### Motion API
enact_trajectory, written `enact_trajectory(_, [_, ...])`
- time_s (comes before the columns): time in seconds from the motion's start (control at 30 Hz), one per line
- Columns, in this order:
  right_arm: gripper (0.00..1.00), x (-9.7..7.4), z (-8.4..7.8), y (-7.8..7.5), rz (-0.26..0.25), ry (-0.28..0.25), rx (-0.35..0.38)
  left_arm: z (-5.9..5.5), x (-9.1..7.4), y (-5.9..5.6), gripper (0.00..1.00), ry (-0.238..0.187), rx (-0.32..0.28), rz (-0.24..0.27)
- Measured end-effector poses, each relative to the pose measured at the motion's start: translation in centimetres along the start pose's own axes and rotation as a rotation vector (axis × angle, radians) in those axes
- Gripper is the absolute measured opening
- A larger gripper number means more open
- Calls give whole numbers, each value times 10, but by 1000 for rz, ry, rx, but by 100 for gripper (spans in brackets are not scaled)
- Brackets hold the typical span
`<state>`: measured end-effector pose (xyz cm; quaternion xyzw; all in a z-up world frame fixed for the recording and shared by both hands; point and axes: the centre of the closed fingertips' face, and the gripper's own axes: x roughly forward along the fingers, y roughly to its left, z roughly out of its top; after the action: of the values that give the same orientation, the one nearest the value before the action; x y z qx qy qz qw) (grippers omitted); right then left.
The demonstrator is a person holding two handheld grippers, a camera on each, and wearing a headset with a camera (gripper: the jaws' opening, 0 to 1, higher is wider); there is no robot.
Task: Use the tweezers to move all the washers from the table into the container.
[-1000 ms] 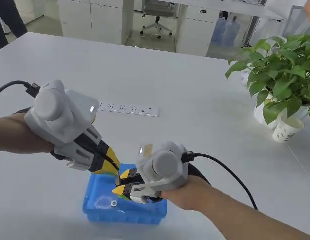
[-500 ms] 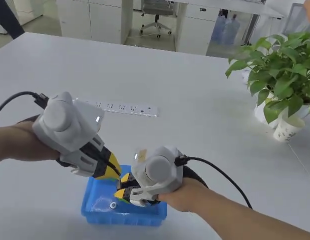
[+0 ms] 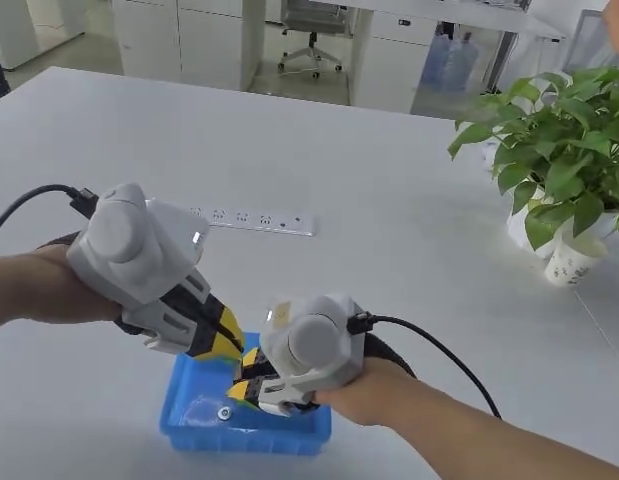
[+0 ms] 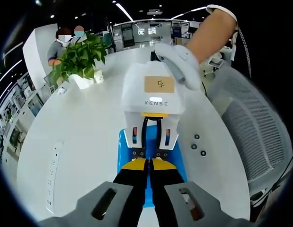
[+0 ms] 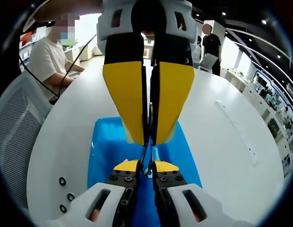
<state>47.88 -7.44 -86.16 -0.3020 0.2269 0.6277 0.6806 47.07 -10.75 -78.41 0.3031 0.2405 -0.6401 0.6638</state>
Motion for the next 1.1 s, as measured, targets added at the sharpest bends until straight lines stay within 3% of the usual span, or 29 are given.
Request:
enact_trajectory(0.5, [12, -11, 12, 4, -4, -40, 8, 12, -14, -5, 4, -23, -3, 0])
enact_trajectory(0.87, [12, -32, 33, 7, -32, -76, -10, 32, -34, -9, 4, -45, -5, 14])
enact_trajectory(1.1, [12, -47, 41, 13, -49, -81, -23, 47, -42, -18, 4, -50, 2, 17])
